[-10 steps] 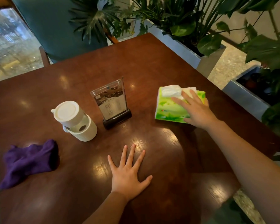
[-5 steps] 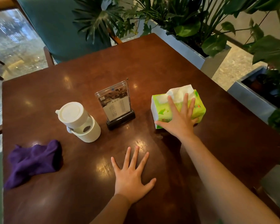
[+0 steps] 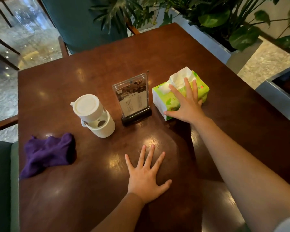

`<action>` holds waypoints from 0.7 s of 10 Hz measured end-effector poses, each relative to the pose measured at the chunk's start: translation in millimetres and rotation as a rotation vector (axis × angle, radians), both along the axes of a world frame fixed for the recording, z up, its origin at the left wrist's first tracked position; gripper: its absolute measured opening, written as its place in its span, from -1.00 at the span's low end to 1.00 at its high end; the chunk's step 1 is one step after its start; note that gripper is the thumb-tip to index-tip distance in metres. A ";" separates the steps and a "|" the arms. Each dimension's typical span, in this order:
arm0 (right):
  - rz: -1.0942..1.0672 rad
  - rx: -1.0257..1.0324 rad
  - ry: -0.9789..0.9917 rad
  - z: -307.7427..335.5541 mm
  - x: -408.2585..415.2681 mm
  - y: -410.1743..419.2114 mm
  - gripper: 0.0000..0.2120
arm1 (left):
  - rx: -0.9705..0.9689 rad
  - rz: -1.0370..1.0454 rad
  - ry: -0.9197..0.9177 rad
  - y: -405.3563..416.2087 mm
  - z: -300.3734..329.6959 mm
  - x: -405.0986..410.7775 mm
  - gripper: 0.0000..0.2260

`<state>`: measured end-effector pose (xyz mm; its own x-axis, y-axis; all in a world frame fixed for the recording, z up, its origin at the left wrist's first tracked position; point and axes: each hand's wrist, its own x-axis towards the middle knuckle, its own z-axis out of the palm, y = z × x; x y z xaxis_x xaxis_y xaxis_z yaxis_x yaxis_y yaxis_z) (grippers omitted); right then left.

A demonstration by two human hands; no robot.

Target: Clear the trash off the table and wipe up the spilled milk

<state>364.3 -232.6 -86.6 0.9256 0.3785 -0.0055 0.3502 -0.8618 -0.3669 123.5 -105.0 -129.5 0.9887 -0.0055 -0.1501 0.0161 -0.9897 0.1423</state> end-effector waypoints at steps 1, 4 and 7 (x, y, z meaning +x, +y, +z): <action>0.000 0.015 -0.008 -0.4 5.5 3.7 -0.08 | 0.005 -0.013 0.020 -0.5 2.0 -0.4 -0.27; 0.009 -0.041 -0.015 2.8 10.0 6.8 -0.06 | 0.010 -0.011 -0.013 -0.2 -0.6 0.1 -0.27; -0.060 -0.118 -0.032 21.0 -28.8 0.3 -0.12 | 0.000 -0.001 0.051 2.5 -4.9 1.6 -0.28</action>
